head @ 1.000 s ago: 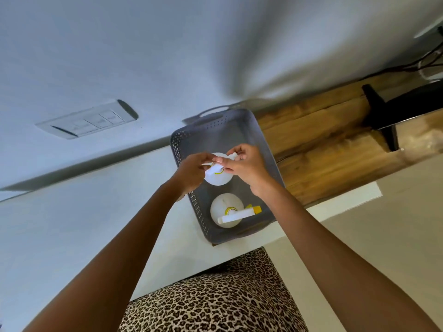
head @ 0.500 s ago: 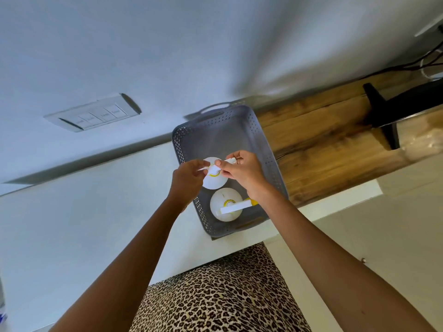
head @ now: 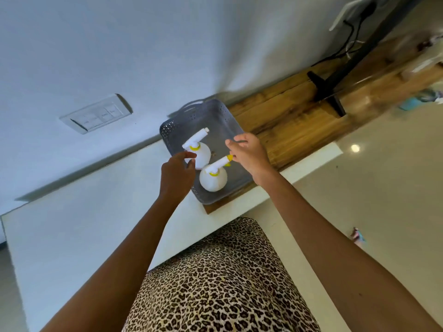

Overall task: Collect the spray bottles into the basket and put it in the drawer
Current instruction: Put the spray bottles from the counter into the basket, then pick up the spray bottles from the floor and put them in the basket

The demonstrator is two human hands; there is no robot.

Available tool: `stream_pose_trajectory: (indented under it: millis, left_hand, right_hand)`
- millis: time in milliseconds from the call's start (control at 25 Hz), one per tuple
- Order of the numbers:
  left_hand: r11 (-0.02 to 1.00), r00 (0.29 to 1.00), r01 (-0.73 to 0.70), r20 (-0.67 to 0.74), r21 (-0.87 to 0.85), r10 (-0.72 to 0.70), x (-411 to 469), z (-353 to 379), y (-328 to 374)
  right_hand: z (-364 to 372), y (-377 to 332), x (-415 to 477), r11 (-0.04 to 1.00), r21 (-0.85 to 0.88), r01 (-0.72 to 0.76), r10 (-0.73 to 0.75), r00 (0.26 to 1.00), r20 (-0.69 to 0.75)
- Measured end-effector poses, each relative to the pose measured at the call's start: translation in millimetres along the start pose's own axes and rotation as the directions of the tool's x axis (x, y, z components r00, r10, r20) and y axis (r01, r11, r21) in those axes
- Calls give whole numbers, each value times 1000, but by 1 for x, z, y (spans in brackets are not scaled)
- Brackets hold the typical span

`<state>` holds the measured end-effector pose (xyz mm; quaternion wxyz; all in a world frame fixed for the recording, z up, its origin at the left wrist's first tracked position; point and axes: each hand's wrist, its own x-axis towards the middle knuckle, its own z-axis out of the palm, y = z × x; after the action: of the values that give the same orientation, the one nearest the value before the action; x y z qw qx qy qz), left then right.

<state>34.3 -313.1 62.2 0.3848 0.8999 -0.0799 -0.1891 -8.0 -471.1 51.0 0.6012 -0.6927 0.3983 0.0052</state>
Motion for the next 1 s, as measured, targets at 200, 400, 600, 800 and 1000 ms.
stream_pose_trajectory:
  millis: [200, 400, 600, 800, 1000]
  left_hand:
    - [993, 991, -113, 80, 14, 112, -57, 42, 32]
    - [956, 921, -287, 290, 60, 259, -101, 126, 94]
    - [920, 846, -380, 439, 94, 304, -135, 255, 155]
    - [927, 804, -353, 548, 127, 231, -164, 415, 179]
    - [883, 693, -421, 701, 207, 166, -172, 561, 155]
  right_hand:
    - [-69, 37, -66, 998, 54, -45, 48, 998, -46]
    - [-171, 91, -103, 984, 142, -109, 135, 973, -190]
    - [-292, 178, -106, 945, 253, -207, 279, 914, -294]
    - [-404, 315, -95, 882, 254, -397, 461, 839, -289]
    - [-469, 454, -52, 807, 203, -554, 589, 732, -342]
